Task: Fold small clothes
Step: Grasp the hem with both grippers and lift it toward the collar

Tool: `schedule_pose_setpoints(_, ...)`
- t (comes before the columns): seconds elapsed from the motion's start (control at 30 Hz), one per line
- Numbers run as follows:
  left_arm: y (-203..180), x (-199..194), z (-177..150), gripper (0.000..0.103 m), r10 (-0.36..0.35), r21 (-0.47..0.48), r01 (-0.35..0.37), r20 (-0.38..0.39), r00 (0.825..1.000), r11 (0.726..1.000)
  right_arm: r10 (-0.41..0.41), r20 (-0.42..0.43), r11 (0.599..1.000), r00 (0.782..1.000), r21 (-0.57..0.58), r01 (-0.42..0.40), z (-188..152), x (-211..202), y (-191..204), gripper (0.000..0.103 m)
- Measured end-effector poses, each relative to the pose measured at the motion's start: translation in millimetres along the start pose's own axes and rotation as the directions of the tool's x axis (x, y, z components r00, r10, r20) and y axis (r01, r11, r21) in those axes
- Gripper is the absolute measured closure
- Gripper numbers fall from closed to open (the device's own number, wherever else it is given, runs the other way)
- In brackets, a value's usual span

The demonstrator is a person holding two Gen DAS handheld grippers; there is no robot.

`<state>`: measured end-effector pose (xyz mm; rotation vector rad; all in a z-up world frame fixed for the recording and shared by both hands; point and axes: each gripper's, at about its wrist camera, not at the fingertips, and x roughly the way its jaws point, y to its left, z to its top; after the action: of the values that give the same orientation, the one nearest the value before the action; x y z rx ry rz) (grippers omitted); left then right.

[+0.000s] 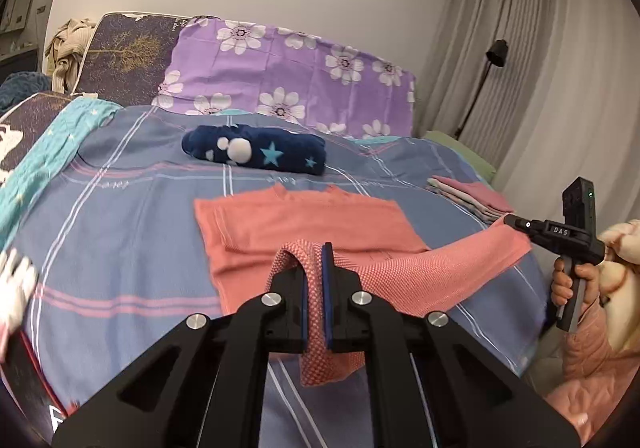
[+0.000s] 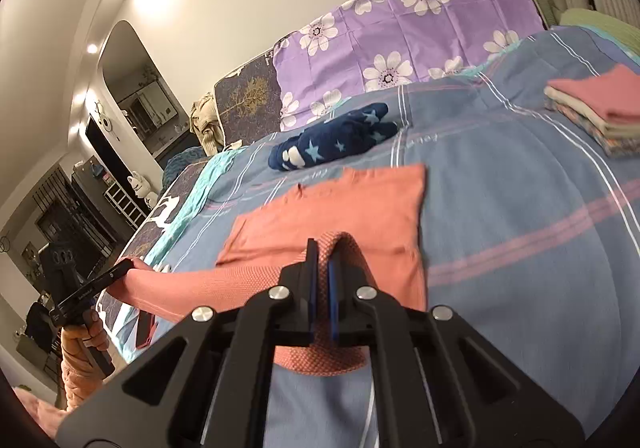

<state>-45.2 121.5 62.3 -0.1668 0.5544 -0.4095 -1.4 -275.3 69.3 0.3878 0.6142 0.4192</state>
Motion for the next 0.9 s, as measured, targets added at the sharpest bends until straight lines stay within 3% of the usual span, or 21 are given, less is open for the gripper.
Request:
schedule_pose_setpoints(0.23,31,72,37,0.098,0.034,-0.033,-0.035,-0.054,0.998,0.999,-0.079,-0.028,0.997,0.997,-0.011,0.079,38,71,-15,0.098)
schedule_pose_setpoints(0.43,62,149,42,0.098,0.079,-0.050,-0.086,-0.138,0.987,0.995,-0.127,-0.138,0.991,0.982,0.033,0.133,48,154,-53,0.098)
schedule_pose_setpoints(0.57,90,200,25,0.097,0.105,-0.114,-0.134,-0.236,0.966,0.984,-0.145,-0.246,0.983,0.958,0.076,0.168,31,203,-82,0.093)
schedule_pose_setpoints(0.63,100,214,13,0.096,0.093,-0.148,-0.136,-0.266,0.959,0.980,-0.122,-0.260,0.984,0.958,0.096,0.151,21,210,-92,0.092)
schedule_pose_setpoints(0.73,105,211,8,0.090,0.057,-0.174,-0.101,-0.245,0.968,0.980,-0.089,-0.255,0.990,0.963,0.085,0.114,21,200,-91,0.089)
schedule_pose_setpoints(0.83,101,199,10,0.070,0.051,-0.162,-0.089,-0.229,0.972,0.983,-0.077,-0.260,0.996,0.963,0.033,0.089,21,183,-81,0.073)
schedule_pose_setpoints(0.9,93,189,6,0.066,0.051,-0.131,-0.083,-0.227,0.972,0.988,-0.087,-0.270,0.996,0.959,-0.028,0.083,18,174,-72,0.067)
